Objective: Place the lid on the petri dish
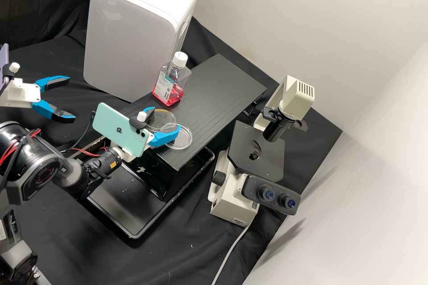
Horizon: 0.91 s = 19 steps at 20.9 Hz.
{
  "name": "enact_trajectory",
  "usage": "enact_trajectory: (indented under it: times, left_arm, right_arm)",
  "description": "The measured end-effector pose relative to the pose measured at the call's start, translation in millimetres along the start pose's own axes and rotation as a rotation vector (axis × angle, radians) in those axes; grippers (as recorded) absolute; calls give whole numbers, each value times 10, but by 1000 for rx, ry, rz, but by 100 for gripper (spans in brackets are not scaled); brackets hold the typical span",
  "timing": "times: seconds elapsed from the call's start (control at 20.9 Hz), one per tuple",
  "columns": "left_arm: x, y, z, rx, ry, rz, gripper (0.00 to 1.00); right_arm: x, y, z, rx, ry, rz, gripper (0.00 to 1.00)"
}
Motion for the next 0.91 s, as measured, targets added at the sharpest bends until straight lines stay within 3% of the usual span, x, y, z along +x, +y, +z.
enact_trajectory:
  times: [0.19,0.91]
  left_arm:
    - [0,0,-1,13,1,0,100]
    - [0,0,-1,13,1,0,100]
  right_arm:
    - [0,0,0,0,0,0,100]
    - [0,0,0,0,0,0,100]
